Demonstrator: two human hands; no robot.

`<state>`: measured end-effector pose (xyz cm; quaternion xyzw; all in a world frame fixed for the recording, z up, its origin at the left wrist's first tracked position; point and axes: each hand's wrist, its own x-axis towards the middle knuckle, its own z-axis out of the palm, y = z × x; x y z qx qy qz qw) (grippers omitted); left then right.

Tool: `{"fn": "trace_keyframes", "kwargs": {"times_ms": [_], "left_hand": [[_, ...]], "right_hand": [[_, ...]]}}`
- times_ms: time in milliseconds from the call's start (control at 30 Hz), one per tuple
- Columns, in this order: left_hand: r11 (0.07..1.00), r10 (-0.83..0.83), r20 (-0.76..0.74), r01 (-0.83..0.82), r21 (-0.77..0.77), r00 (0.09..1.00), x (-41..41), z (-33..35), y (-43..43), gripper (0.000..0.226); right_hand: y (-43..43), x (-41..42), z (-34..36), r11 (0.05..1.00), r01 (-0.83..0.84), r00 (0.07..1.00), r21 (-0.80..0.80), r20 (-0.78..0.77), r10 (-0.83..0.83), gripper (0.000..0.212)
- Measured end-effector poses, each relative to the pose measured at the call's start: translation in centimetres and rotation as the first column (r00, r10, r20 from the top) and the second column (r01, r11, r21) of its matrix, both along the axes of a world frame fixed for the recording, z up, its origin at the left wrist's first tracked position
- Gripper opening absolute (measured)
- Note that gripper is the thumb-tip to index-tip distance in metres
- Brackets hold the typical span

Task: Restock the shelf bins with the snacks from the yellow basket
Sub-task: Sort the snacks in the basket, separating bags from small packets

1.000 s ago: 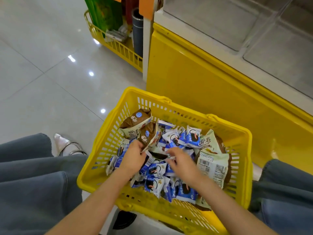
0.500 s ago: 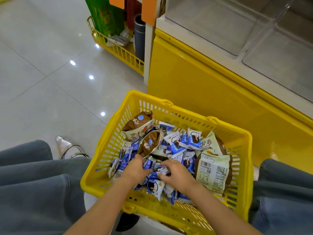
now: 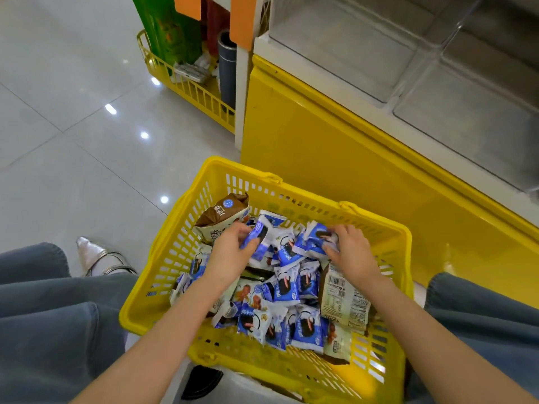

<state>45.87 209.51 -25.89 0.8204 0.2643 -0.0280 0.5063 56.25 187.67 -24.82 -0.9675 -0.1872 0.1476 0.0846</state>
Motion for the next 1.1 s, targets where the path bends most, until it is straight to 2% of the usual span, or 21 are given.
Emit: {"fn": "trace_keyframes", "kwargs": {"times_ms": [67,133,233,333,400,467,533,567,633,733,833,900,967,1100], "left_hand": [[0.998,-0.012,0.063,0.015,-0.061,0.998,2.4,0.9,-0.9,0.025],[0.995,-0.055,0.058,0.06,-0.083,0.997,4.8,1.3,-2.4,0.03],[0.979,-0.174,-0.058,0.166,-0.117,0.983,7.4,0.6,-4.8,0.038],[0.929,-0.368,-0.24,0.344,-0.135,0.898,7.9,-1.0,-5.4,0.042],[0.908,-0.418,-0.284,0.408,-0.095,0.863,7.2,-1.2,-4.5,0.043],[0.917,-0.383,-0.235,0.399,0.022,0.893,5.7,-0.4,-2.6,0.043],[0.939,-0.295,-0.122,0.311,0.145,0.948,3.0,0.7,0.1,0.038],[0.946,-0.244,-0.057,0.251,0.206,0.968,1.5,1.4,1.4,0.035],[0.943,-0.125,0.061,0.1,0.319,0.99,-1.3,2.6,3.9,0.031],[0.891,0.072,0.186,-0.147,0.431,0.98,-4.0,3.8,6.4,0.031],[0.898,0.171,0.081,-0.189,0.397,0.982,-6.3,3.0,8.2,0.031],[0.956,0.217,-0.105,-0.189,0.222,0.971,-7.4,2.0,8.8,0.024],[0.971,0.221,-0.207,-0.195,0.14,0.953,-7.8,1.3,8.8,0.027],[0.961,0.218,-0.169,-0.181,0.209,0.961,-7.9,0.9,8.5,0.028]], "right_hand": [[-0.9,-0.1,-0.6,0.998,-0.012,0.999,-0.054,-0.042,0.01,0.043],[-1.4,-0.2,-0.7,1.0,-0.004,1.0,0.005,-0.011,0.004,0.042],[-1.9,-0.2,-0.2,0.999,0.026,0.999,0.048,-0.026,-0.025,0.038],[-2.7,-0.2,0.3,0.996,0.007,0.989,0.085,-0.146,0.005,0.037],[-2.9,-0.4,0.5,0.996,-0.016,0.983,0.082,-0.182,0.031,0.039],[-2.6,-0.9,0.7,0.997,-0.032,0.995,0.066,-0.092,0.038,0.04],[-1.2,-1.8,1.0,0.985,-0.048,0.999,0.166,0.013,0.046,0.037],[-0.2,-2.4,1.0,0.972,-0.066,0.998,0.226,0.019,0.064,0.036],[2.3,-4.0,0.7,0.948,-0.116,0.989,0.298,-0.053,0.137,0.034],[6.0,-7.3,-1.1,0.93,-0.153,0.917,0.334,-0.303,0.259,0.039],[8.6,-11.0,-3.7,0.937,-0.218,0.776,0.273,-0.534,0.336,0.055],[9.5,-13.0,-5.3,0.941,-0.255,0.722,0.221,-0.604,0.337,0.062],[10.0,-14.1,-6.3,0.954,-0.239,0.734,0.181,-0.61,0.299,0.06],[10.8,-14.0,-7.0,0.967,-0.222,0.799,0.12,-0.546,0.252,0.044]]}}
